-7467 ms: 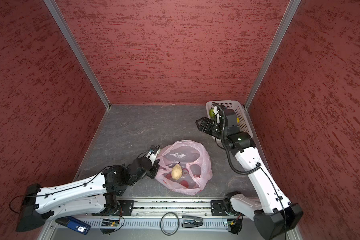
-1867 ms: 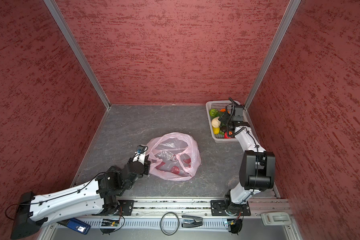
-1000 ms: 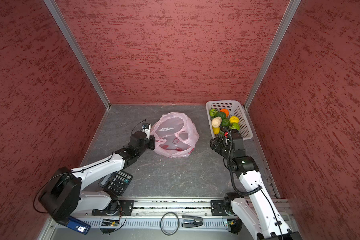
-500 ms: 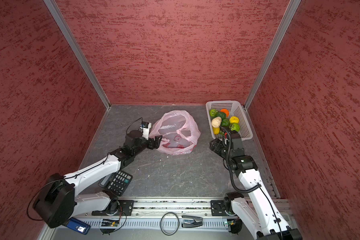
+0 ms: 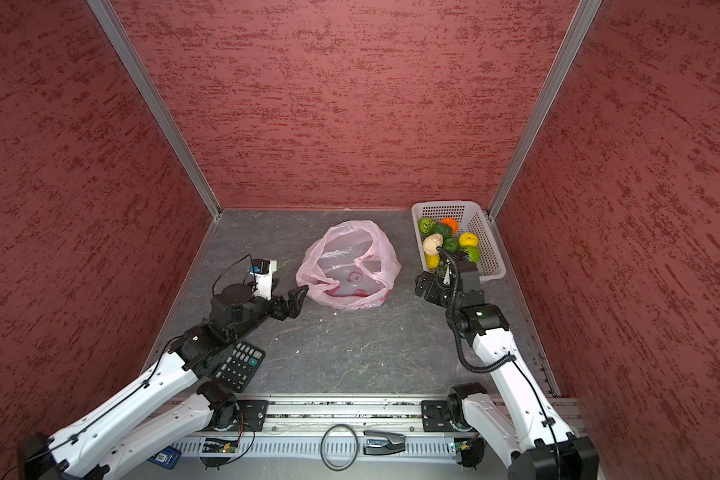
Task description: Untie the knot of the plastic bag and take out the fruit
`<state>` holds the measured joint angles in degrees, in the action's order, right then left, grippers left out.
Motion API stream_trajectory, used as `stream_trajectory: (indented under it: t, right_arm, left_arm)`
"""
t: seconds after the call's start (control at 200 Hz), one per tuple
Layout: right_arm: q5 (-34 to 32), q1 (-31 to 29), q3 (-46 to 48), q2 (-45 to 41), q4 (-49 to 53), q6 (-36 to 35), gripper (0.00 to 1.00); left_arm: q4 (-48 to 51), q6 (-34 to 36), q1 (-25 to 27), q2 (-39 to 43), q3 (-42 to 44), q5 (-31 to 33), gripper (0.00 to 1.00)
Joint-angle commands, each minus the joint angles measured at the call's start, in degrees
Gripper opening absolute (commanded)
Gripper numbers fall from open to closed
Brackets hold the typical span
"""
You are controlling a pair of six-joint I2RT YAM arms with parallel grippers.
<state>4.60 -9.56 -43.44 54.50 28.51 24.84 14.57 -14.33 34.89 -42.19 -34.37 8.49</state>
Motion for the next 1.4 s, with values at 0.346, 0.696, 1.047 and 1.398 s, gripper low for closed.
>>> stream_trajectory:
  t: [0.346, 0.696, 1.047, 1.398]
  right_arm:
    - [-4.32, 8.02, 8.41, 6.95, -28.31, -15.04, 0.98]
    - [-3.36, 15.76, 18.02, 17.74, -61.49, -19.79, 0.98]
    - [-1.29, 16.65, 24.65, 30.81, -87.31, -20.21, 0.98]
    - [-0.17, 16.35, 25.72, 31.99, -90.08, -20.89, 0.99]
  left_arm:
    - [-7.98, 11.18, -15.74, -0.79, 7.30, 3.56, 1.00]
    - [-40.52, 15.92, -30.36, -15.40, 15.55, -3.15, 1.00]
    - [-65.00, 18.96, -32.63, -31.70, 19.63, -4.89, 1.00]
    - [-78.35, 17.24, -33.44, -45.59, 19.34, -6.72, 1.00]
